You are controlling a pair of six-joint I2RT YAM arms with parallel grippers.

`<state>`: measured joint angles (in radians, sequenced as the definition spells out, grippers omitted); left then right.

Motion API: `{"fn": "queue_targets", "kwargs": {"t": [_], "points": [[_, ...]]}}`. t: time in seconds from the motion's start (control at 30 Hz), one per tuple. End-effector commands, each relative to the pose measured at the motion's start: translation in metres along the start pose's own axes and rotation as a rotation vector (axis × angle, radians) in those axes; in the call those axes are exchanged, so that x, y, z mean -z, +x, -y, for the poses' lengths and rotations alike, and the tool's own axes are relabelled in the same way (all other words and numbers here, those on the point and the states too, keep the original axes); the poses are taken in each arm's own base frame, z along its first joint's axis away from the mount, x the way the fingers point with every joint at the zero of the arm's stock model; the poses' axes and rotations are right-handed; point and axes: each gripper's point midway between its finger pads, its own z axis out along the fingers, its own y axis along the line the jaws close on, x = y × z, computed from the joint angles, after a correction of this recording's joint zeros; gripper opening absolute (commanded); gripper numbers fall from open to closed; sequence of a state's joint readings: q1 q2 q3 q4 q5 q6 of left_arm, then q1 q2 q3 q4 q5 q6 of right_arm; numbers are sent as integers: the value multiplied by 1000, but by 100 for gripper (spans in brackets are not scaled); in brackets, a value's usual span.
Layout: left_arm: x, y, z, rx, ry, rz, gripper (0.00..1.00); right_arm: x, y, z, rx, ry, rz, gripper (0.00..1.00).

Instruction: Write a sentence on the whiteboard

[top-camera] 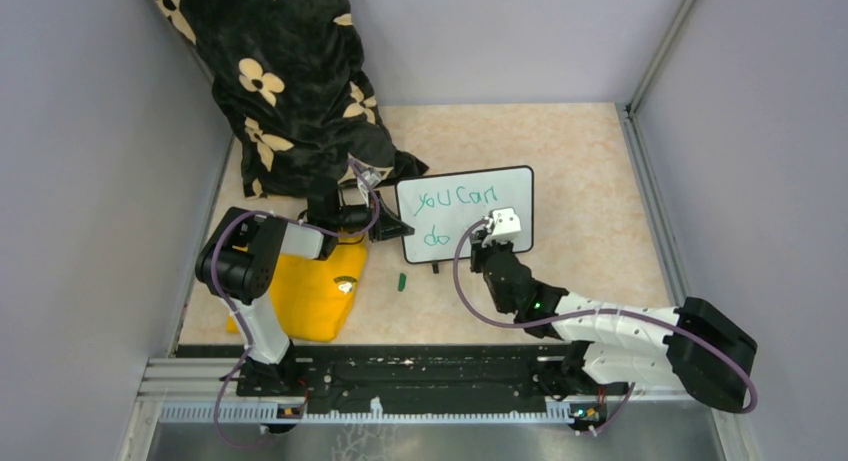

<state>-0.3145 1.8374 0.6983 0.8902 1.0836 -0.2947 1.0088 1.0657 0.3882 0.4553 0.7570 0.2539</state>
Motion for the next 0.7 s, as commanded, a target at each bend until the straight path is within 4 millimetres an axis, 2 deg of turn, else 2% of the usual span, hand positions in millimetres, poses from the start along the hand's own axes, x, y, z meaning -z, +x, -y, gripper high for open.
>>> {"fn": "queue_targets", "kwargs": {"t": [0.0,0.67], "points": [[-4,18,-14,-5,-65,-34,0,-7,-27,-7,-69,-1,61,0],[-4,18,-14,-4,-68,-37,0,7,12,4,-56,-30,-40,0]]}}
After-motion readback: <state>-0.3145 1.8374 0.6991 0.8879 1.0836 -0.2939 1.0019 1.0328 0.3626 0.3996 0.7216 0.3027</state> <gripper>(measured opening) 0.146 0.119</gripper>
